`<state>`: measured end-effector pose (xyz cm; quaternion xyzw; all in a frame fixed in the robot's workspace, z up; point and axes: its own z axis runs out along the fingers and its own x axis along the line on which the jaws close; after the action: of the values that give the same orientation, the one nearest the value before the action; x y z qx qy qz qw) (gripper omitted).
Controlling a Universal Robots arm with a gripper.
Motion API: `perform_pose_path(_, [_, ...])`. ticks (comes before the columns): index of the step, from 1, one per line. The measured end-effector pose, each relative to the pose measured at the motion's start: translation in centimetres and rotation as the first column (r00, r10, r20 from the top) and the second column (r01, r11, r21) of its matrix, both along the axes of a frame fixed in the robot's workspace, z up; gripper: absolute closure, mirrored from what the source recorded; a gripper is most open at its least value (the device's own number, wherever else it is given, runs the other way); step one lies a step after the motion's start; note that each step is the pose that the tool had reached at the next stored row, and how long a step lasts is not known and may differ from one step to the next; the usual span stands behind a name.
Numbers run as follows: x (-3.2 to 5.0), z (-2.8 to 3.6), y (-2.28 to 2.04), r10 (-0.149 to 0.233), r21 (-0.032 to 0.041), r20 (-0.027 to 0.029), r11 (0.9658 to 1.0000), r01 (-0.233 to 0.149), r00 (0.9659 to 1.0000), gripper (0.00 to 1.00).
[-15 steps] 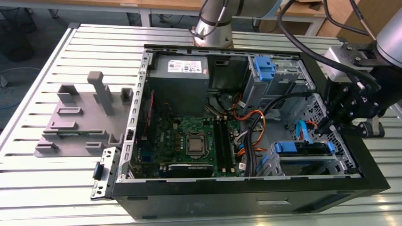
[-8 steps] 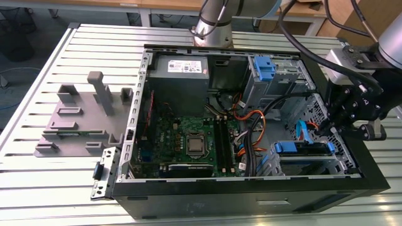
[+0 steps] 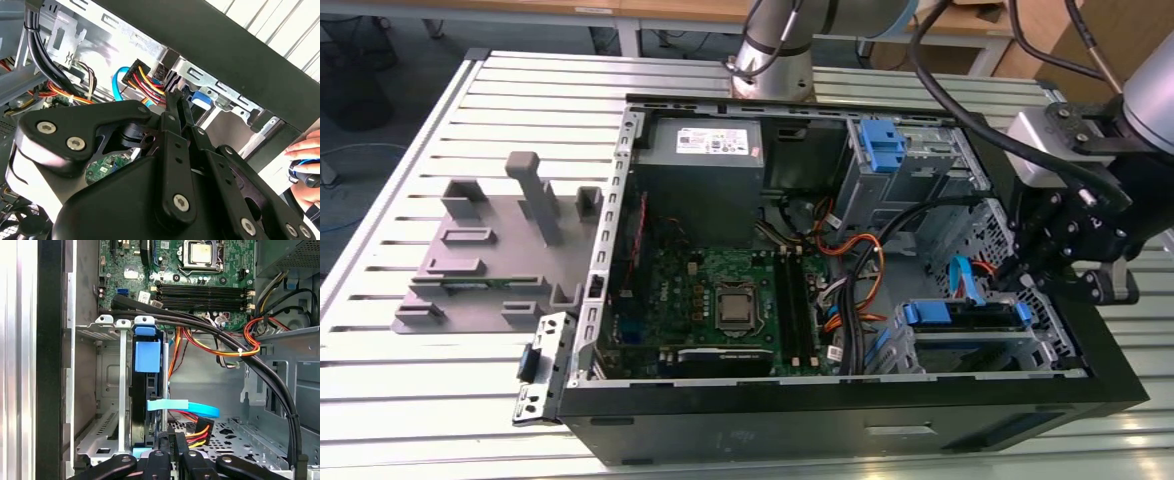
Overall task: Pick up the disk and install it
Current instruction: 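Insert the second disk wire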
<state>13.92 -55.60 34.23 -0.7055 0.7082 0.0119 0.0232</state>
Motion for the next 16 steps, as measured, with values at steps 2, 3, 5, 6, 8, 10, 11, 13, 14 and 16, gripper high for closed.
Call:
perform_pose_path(2, [-0.24, -0.01, -0.09, 0.0, 0.0013, 0.003, 1.0, 0.0, 1.0, 0.84])
perform_pose_path(3, [-0.32, -0.02, -0.16, 0.0, 0.0018, 0.004, 1.0, 0.0, 1.0, 0.84])
perform_pose_path(5, [-0.43, -0.01, -0.38, 0.0, 0.0022, 0.0056, 1.0, 0.0, 1.0, 0.84])
perform_pose_path(6, [-0.47, -0.01, -0.51, 0.0, 0.0023, 0.0063, 1.0, 0.0, 1.0, 0.84])
perform_pose_path(8, [-0.55, -0.01, -0.84, 0.0, 0.0028, 0.0077, 1.0, 0.0, 1.0, 0.84])
perform_pose_path(10, [-0.7, -0.02, -1.09, 0.0, 0.0032, 0.0093, 1.0, 0.0, 1.0, 0.84])
perform_pose_path(11, [-0.76, -0.04, -1.19, 0.0, 0.0033, 0.0097, 1.0, 0.0, 1.0, 0.84])
perform_pose_path(13, [-0.85, -0.1, -1.36, 0.0, 0.0035, 0.0102, 1.0, 0.0, 0.9999, 0.84])
perform_pose_path(14, [-0.9, -0.16, -1.39, 0.0, 0.0042, 0.0104, 1.0, 0.0, 0.9999, 0.84])
perform_pose_path(16, [-1.01, -0.23, -1.42, 0.0, 0.0052, 0.0111, 1.0, 0.0, 0.9999, 0.84])
